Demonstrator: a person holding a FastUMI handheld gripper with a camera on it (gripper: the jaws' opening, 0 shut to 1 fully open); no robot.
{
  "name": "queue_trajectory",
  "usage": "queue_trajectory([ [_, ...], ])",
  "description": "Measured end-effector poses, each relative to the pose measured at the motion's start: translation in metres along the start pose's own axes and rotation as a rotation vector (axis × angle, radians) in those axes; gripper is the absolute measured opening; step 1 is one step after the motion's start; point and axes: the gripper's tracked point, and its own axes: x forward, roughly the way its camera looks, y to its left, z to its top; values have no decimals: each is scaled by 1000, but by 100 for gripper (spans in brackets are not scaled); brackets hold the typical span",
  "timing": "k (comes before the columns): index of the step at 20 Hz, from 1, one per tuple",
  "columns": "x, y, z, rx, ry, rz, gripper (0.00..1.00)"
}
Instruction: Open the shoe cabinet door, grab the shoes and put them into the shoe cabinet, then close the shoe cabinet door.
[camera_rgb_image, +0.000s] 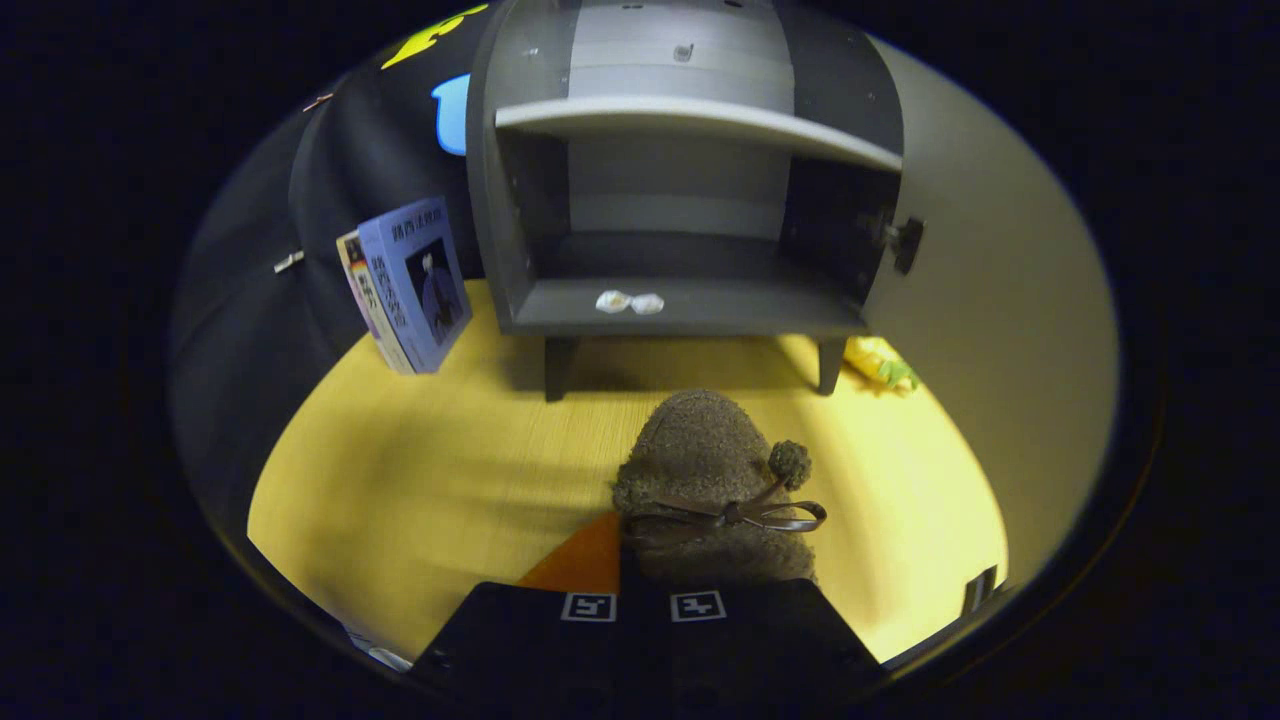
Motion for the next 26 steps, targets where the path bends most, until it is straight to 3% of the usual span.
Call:
queue_trajectory([
  [5,-44,-10,101,-7,-121,-22,5],
  [11,-60,-20,203,34,-195,-15,5],
  [19,-11,-39,319,69,-233,31,5],
  [26,67,-35,376,0,-216,30,5],
])
